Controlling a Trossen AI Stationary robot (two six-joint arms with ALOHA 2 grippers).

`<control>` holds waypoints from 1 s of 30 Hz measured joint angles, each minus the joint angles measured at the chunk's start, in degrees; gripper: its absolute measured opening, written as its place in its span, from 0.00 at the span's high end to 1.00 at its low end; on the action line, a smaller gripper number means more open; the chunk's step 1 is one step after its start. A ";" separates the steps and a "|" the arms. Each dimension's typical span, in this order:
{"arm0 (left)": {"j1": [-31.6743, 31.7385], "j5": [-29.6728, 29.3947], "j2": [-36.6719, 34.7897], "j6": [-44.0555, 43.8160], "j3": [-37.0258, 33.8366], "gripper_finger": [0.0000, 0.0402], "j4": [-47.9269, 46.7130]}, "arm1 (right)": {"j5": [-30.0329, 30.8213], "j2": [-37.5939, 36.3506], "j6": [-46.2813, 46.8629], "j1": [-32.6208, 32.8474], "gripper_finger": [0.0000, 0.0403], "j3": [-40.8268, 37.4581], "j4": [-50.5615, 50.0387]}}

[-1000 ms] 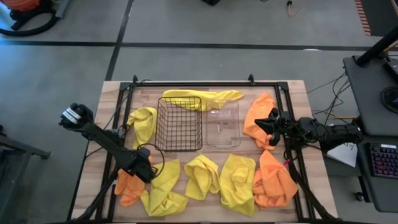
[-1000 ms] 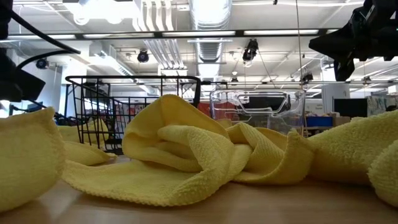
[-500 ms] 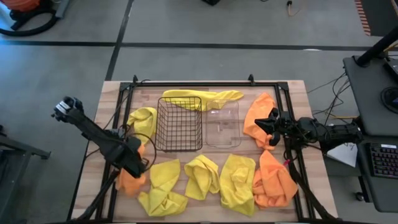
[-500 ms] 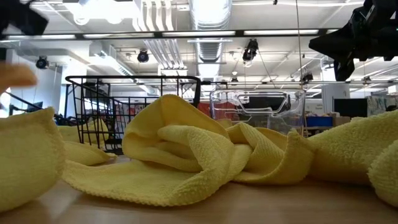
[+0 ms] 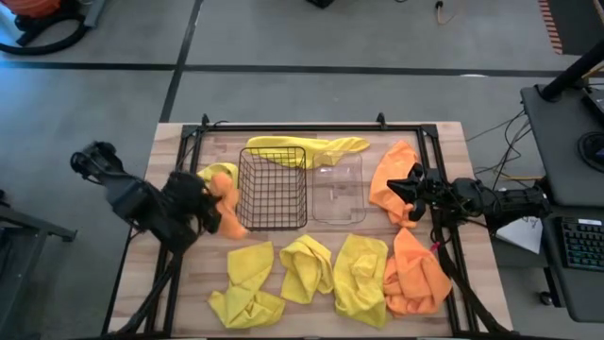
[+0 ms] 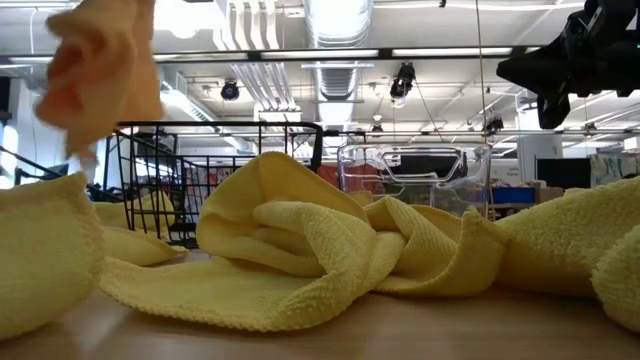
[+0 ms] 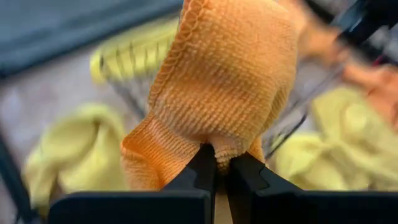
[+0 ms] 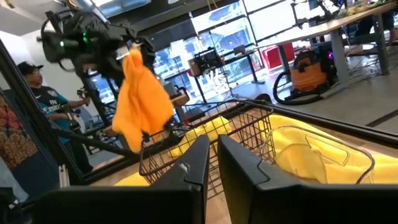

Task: Sort microfiber towel by color & place in baskets
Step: Put the orange microfiber towel into the wire basket

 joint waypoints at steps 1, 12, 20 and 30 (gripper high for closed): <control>0.00 -2.51 -0.19 1.64 1.01 1.00 0.03 | 0.00 0.00 0.00 0.00 0.93 0.00 -0.04; 2.68 -15.99 -2.93 31.96 4.54 1.00 15.93 | 1.62 0.00 0.02 -0.04 0.93 0.08 0.00; 16.48 0.33 -2.83 65.03 -5.05 1.00 44.76 | 1.58 0.02 0.48 -0.04 0.93 2.84 1.73; 33.22 15.40 -5.83 66.33 -24.48 1.00 60.14 | 1.07 2.53 0.48 0.00 0.93 6.66 1.29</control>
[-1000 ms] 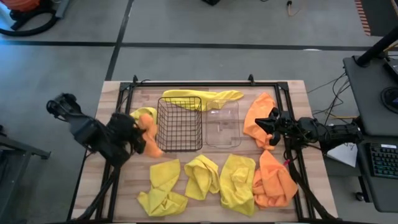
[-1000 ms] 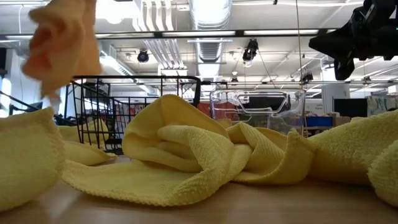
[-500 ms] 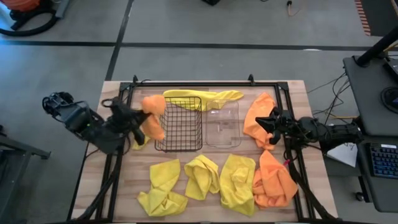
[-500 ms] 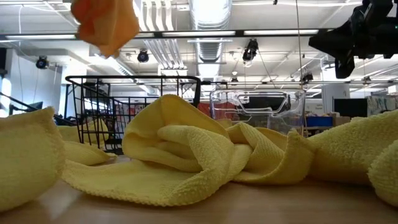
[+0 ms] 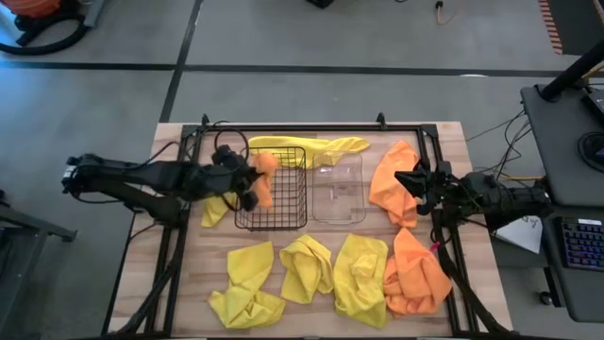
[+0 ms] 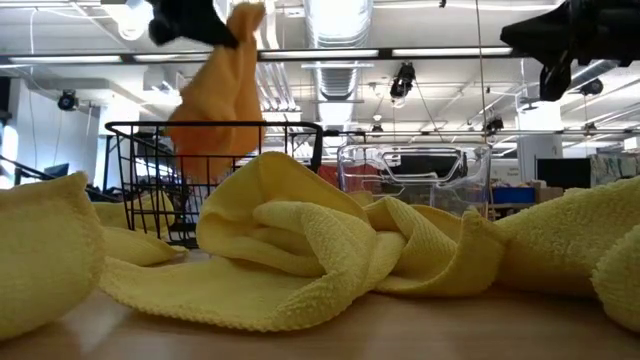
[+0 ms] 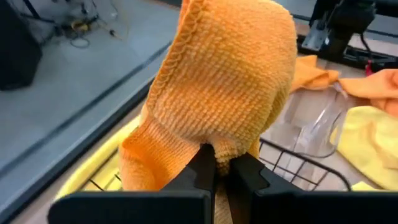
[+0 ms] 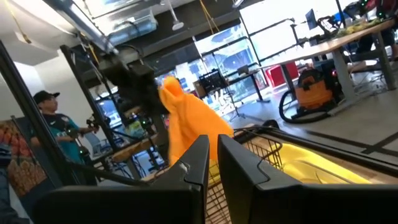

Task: Sort microfiber towel by color & place in baskets
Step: Put the orange microfiber towel into the wire basket

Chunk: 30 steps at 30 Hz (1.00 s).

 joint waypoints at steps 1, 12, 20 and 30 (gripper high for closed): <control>0.96 1.06 -0.19 0.01 -1.74 1.00 1.97 | -0.01 0.65 0.00 0.00 0.93 0.37 -0.07; 3.04 2.55 -0.29 -2.93 -14.27 1.00 17.87 | -0.02 11.77 -0.32 0.00 0.93 7.28 -2.33; 3.02 2.41 0.01 -7.54 -18.39 0.90 20.05 | 0.44 20.26 -0.43 0.00 0.93 15.78 -11.19; 2.96 4.17 0.41 -9.11 -19.80 0.63 20.11 | 0.44 27.06 0.04 0.00 0.93 21.40 -14.31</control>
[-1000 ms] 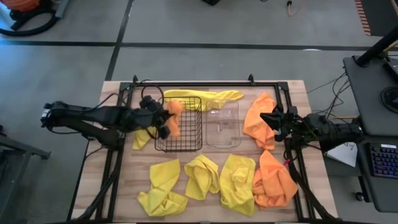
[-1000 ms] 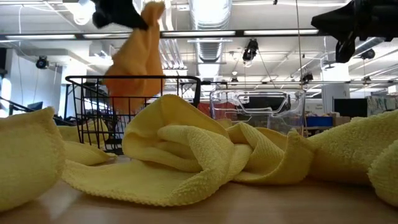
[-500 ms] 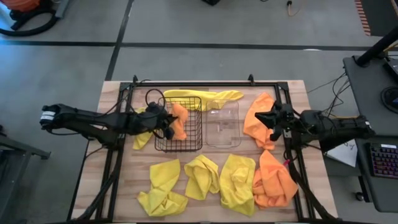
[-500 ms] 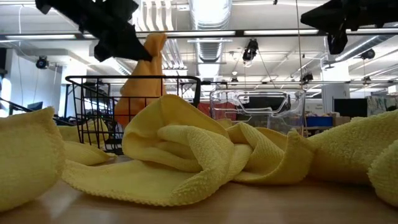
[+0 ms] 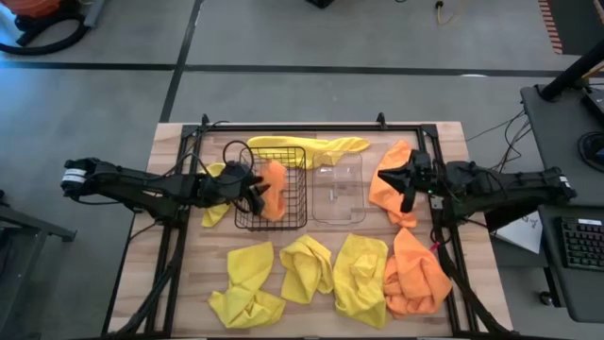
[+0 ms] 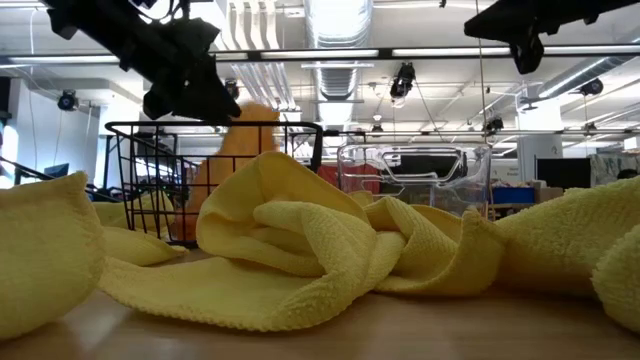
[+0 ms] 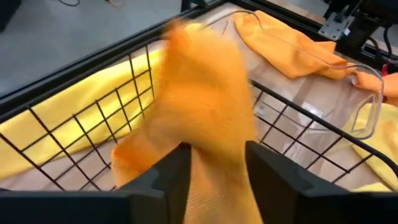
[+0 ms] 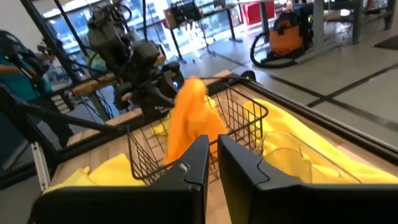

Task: Sort microfiber towel by color & place in baskets
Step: Put the orange microfiber towel into the wire basket, then put the yellow microfiber towel into the transparent bin

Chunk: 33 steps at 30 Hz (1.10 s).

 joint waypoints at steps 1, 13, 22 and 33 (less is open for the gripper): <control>0.00 0.68 0.00 0.02 0.00 0.60 0.01 | 0.00 0.48 0.14 0.00 0.93 0.32 -0.04; -1.50 9.15 -0.85 0.60 5.10 0.45 -11.08 | -0.01 9.42 -2.85 -1.89 0.93 9.53 -1.05; -12.93 3.06 -1.36 -3.03 3.78 0.51 -8.14 | -0.24 19.74 1.09 -2.03 0.93 23.46 -21.80; -26.02 -8.10 -1.25 -3.87 3.76 0.53 -3.13 | -1.40 29.01 21.35 -2.03 0.93 33.10 -62.42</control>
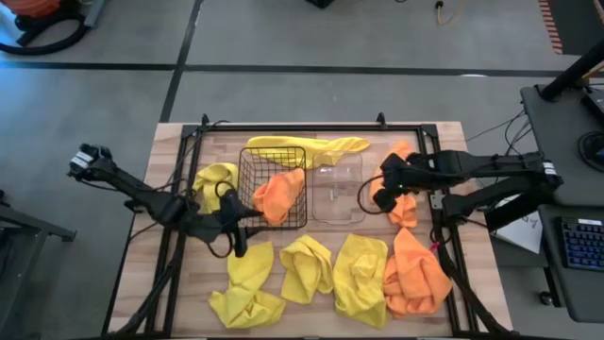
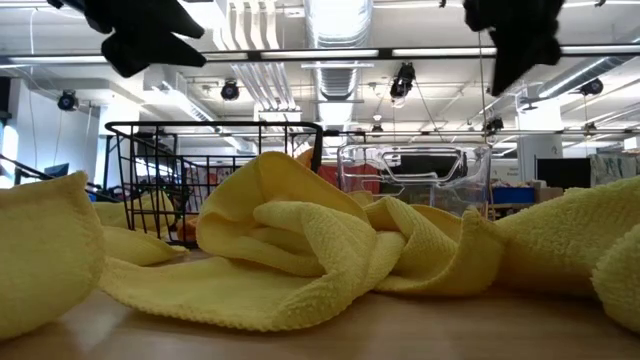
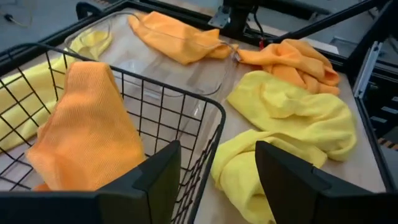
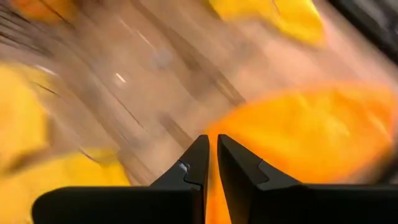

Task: Sort microfiber towel by color & place in baskets
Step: Put the yellow microfiber towel into the transparent bin

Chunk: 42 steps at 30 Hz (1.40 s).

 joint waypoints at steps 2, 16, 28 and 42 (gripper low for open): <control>-0.77 -1.36 0.00 0.00 0.00 0.53 0.09 | -0.11 0.63 2.47 0.04 0.93 -0.04 -4.71; -0.93 -3.37 0.04 -0.79 0.00 0.53 0.34 | -7.19 0.65 5.34 0.02 0.58 -3.57 -6.99; -0.93 -4.94 0.04 -0.81 0.00 0.53 0.33 | -26.12 6.12 8.59 12.14 0.52 -3.61 0.33; -0.93 -4.94 0.07 -0.81 0.00 0.53 0.33 | -16.92 21.04 -6.91 29.34 0.53 -3.63 14.46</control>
